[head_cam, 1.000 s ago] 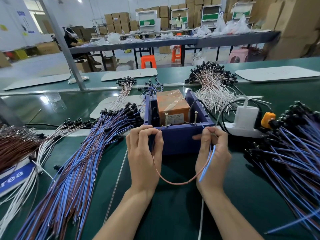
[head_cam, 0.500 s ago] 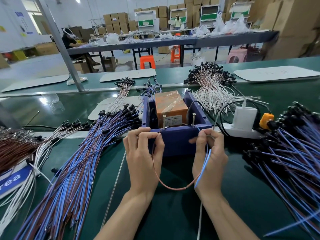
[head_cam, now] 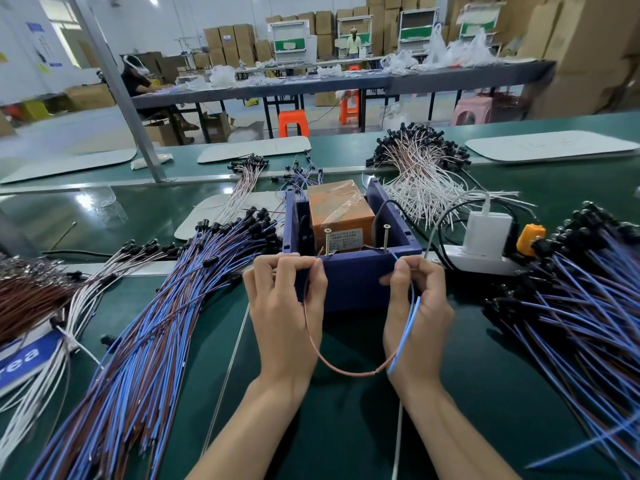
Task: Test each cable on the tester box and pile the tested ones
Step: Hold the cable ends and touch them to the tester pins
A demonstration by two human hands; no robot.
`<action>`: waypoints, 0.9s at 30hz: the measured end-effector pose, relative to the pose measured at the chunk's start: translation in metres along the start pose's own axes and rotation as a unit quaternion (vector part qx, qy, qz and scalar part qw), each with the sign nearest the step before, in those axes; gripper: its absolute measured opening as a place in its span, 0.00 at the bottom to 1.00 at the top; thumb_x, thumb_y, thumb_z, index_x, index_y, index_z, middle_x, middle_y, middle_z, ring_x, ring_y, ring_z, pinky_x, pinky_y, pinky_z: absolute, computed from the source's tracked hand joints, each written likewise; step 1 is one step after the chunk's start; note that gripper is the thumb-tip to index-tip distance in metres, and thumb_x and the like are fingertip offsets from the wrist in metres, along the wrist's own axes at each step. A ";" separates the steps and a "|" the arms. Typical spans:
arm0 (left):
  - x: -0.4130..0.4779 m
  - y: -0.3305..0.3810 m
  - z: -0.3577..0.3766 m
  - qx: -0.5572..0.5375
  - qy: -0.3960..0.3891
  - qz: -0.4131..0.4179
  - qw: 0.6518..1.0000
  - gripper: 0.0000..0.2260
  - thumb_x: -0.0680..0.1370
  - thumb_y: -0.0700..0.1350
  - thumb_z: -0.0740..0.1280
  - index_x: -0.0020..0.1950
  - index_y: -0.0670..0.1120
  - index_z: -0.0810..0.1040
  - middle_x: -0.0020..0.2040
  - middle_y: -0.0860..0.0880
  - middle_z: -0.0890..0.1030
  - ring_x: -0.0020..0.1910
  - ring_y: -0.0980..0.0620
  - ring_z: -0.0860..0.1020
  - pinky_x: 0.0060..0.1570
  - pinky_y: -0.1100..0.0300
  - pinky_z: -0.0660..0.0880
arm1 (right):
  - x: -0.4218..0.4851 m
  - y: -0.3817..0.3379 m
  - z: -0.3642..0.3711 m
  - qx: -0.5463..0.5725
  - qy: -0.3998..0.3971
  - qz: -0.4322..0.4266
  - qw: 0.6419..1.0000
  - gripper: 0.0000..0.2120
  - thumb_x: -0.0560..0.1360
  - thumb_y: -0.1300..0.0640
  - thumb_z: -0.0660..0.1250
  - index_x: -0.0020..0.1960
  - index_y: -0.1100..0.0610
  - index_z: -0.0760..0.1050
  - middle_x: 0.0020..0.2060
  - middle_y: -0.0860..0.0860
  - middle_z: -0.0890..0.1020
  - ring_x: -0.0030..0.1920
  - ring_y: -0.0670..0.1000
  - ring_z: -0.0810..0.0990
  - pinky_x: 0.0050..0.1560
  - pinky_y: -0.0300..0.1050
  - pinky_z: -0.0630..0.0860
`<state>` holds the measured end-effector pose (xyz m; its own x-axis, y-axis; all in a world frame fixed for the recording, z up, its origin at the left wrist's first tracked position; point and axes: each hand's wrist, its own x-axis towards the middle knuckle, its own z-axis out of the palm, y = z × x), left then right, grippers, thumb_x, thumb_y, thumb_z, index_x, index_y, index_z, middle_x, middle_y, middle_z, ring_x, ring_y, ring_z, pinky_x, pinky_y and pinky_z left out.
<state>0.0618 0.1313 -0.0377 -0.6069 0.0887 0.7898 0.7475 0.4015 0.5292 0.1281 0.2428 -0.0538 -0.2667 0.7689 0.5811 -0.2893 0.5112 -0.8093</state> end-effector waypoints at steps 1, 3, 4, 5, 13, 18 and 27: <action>0.000 0.000 0.000 0.000 0.000 -0.002 1.000 0.05 0.80 0.47 0.67 0.50 0.47 0.79 0.50 0.50 0.73 0.51 0.46 0.72 0.58 0.69 0.61 | 0.000 0.001 0.000 0.001 0.001 0.001 1.000 0.04 0.82 0.45 0.60 0.49 0.38 0.71 0.40 0.40 0.82 0.42 0.40 0.81 0.43 0.24 0.68; -0.001 0.001 0.001 -0.002 -0.004 -0.005 1.000 0.04 0.81 0.47 0.67 0.51 0.47 0.79 0.51 0.50 0.73 0.51 0.46 0.71 0.58 0.69 0.62 | 0.000 0.003 0.002 0.001 0.002 0.000 1.000 0.03 0.83 0.45 0.60 0.50 0.38 0.71 0.39 0.40 0.82 0.41 0.40 0.81 0.42 0.24 0.69; -0.002 0.001 0.001 -0.002 -0.005 -0.005 1.000 0.05 0.81 0.48 0.67 0.51 0.47 0.79 0.51 0.50 0.73 0.51 0.46 0.71 0.58 0.69 0.62 | 0.001 0.004 0.003 -0.003 0.006 0.000 1.000 0.03 0.83 0.44 0.60 0.49 0.38 0.71 0.39 0.39 0.82 0.41 0.40 0.81 0.41 0.24 0.69; -0.002 0.001 0.001 -0.001 -0.005 -0.004 1.000 0.05 0.81 0.48 0.67 0.51 0.47 0.80 0.51 0.49 0.73 0.51 0.46 0.71 0.58 0.70 0.62 | 0.001 0.006 0.004 -0.010 0.014 0.004 1.000 0.03 0.82 0.44 0.61 0.49 0.37 0.71 0.39 0.39 0.83 0.40 0.40 0.81 0.41 0.24 0.69; -0.002 0.002 0.001 -0.004 -0.008 -0.008 1.000 0.05 0.80 0.46 0.68 0.51 0.46 0.81 0.51 0.47 0.74 0.52 0.44 0.72 0.58 0.73 0.61 | 0.002 0.014 0.012 -0.018 0.046 0.009 0.999 0.04 0.81 0.39 0.60 0.49 0.37 0.72 0.38 0.37 0.83 0.38 0.38 0.82 0.38 0.22 0.68; -0.002 0.001 0.002 -0.007 -0.009 -0.009 1.000 0.06 0.81 0.48 0.67 0.51 0.47 0.81 0.51 0.47 0.74 0.53 0.45 0.71 0.58 0.73 0.61 | 0.002 0.014 0.012 -0.009 0.051 0.014 0.999 0.05 0.81 0.38 0.60 0.49 0.36 0.72 0.38 0.38 0.83 0.38 0.39 0.82 0.38 0.23 0.69; -0.002 0.001 0.002 -0.005 -0.008 -0.011 1.000 0.04 0.80 0.47 0.68 0.51 0.47 0.81 0.52 0.47 0.74 0.53 0.45 0.71 0.58 0.74 0.60 | 0.002 0.011 0.011 -0.023 0.048 0.012 0.999 0.04 0.82 0.44 0.62 0.49 0.35 0.72 0.39 0.35 0.83 0.38 0.36 0.81 0.38 0.21 0.68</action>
<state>0.0636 0.1331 -0.0397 -0.6269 0.0945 0.7734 0.7369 0.3943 0.5491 0.1140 0.2452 -0.0605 -0.1826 0.8130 0.5529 -0.2406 0.5083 -0.8269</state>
